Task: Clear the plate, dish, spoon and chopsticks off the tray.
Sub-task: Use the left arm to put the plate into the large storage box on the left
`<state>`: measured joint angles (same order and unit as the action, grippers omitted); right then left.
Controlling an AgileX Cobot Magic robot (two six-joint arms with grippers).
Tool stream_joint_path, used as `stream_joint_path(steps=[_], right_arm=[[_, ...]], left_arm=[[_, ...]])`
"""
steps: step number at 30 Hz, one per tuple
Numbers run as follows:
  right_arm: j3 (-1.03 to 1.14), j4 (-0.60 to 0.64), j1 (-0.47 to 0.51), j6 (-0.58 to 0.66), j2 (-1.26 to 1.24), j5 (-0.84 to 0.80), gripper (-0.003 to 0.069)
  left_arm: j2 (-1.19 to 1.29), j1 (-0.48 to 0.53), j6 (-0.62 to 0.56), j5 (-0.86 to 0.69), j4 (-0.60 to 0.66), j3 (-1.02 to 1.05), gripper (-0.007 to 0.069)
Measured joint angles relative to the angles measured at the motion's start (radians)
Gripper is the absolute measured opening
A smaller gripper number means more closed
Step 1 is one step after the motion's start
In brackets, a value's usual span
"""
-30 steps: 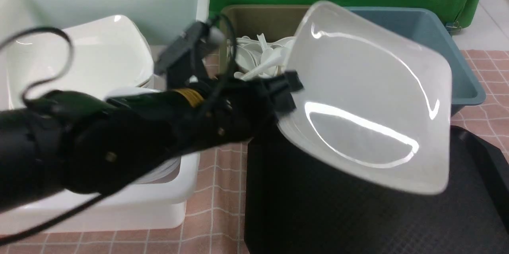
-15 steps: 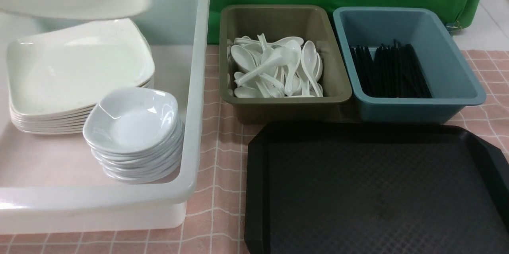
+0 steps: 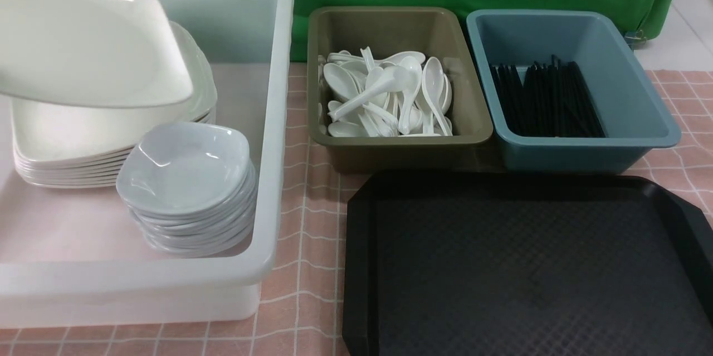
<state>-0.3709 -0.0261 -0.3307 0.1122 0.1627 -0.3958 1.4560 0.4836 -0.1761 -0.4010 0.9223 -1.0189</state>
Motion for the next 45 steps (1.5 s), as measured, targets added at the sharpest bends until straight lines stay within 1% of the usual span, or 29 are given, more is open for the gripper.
stream_joint_path(steps=[4,8,13,16,20,21,22,24,25,26,27,28,30,33,34,35,36,37,38,39,42,43,44,45], right_arm=[[0.000,0.000,0.000,0.000,0.000,0.000,0.0136],[0.000,0.000,0.000,0.000,0.000,0.000,0.0144],[0.000,0.000,0.000,0.000,0.000,0.000,0.0151],[0.000,0.000,0.000,0.000,0.000,0.000,0.0155],[0.000,0.000,0.000,0.000,0.000,0.000,0.0160],[0.000,0.000,0.000,0.000,0.000,0.000,0.0162],[0.000,0.000,0.000,0.000,0.000,-0.001,0.0162],[0.000,0.000,0.000,0.000,0.000,-0.004,0.0162],[0.000,0.000,0.000,0.000,0.000,-0.004,0.0162],[0.000,0.000,0.000,0.000,0.000,-0.005,0.0163],[0.000,0.000,0.000,0.000,0.000,-0.006,0.0164],[0.000,0.000,0.000,0.000,0.000,-0.007,0.0165],[0.000,0.000,0.000,0.000,0.000,-0.009,0.0165],[0.000,0.000,0.000,0.000,0.000,-0.010,0.0165],[0.000,0.000,0.000,0.000,0.000,-0.015,0.0165],[-0.001,0.000,0.000,0.000,0.000,-0.017,0.0165],[-0.011,0.000,0.000,-0.001,0.000,-0.039,0.0165],[-0.038,0.000,0.000,-0.009,-0.001,-0.077,0.0165],[-0.054,0.000,0.000,-0.022,-0.001,-0.110,0.0161],[-0.099,0.000,0.000,-0.041,-0.001,-0.169,0.0142],[-0.180,0.000,0.000,-0.076,-0.004,-0.275,0.0041],[-0.186,0.000,0.000,-0.077,-0.005,-0.277,0.0036],[-0.193,0.000,0.000,-0.081,-0.011,-0.252,0.0030],[-0.189,0.000,0.000,-0.082,-0.014,-0.222,0.0030]], left_arm=[[0.052,0.000,-0.003,0.027,0.026,0.000,0.0020],[0.107,0.000,-0.006,0.022,0.067,0.000,0.0020],[0.150,0.000,-0.056,-0.004,0.118,-0.002,0.0018],[0.156,0.000,-0.090,-0.005,0.129,-0.003,0.0035],[0.156,0.000,-0.124,0.006,0.118,-0.004,0.0093],[0.156,0.000,-0.136,0.016,0.071,-0.005,0.0148],[0.156,0.000,-0.136,0.017,0.056,-0.005,0.0167],[0.156,0.003,-0.137,0.015,0.008,-0.005,0.0237],[0.156,0.003,-0.137,0.014,0.008,-0.005,0.0244],[0.156,0.003,-0.138,0.002,-0.007,-0.007,0.0281],[0.156,0.004,-0.138,-0.023,-0.039,-0.017,0.0342],[0.156,0.004,-0.138,-0.046,-0.060,-0.027,0.0375],[0.156,0.004,-0.139,-0.100,-0.096,-0.058,0.0423],[0.156,0.004,-0.139,-0.209,-0.141,-0.130,0.0455],[0.156,0.004,-0.139,-0.255,-0.153,-0.162,0.0450],[0.156,0.004,-0.139,-0.255,-0.153,-0.162,0.0450],[0.156,0.004,-0.138,-0.326,-0.170,-0.213,0.0415],[0.156,0.004,-0.135,-0.409,-0.181,-0.257,0.0368],[0.156,0.004,-0.133,-0.447,-0.188,-0.286,0.0328],[0.156,0.004,-0.133,-0.523,-0.197,-0.327,0.0272],[0.143,0.004,-0.161,-0.673,-0.211,-0.394,0.0088],[0.142,0.004,-0.164,-0.680,-0.211,-0.394,0.0078],[0.126,0.004,-0.194,-0.717,-0.206,-0.404,0.0029],[0.119,0.004,-0.211,-0.726,-0.202,-0.406,0.0018]])
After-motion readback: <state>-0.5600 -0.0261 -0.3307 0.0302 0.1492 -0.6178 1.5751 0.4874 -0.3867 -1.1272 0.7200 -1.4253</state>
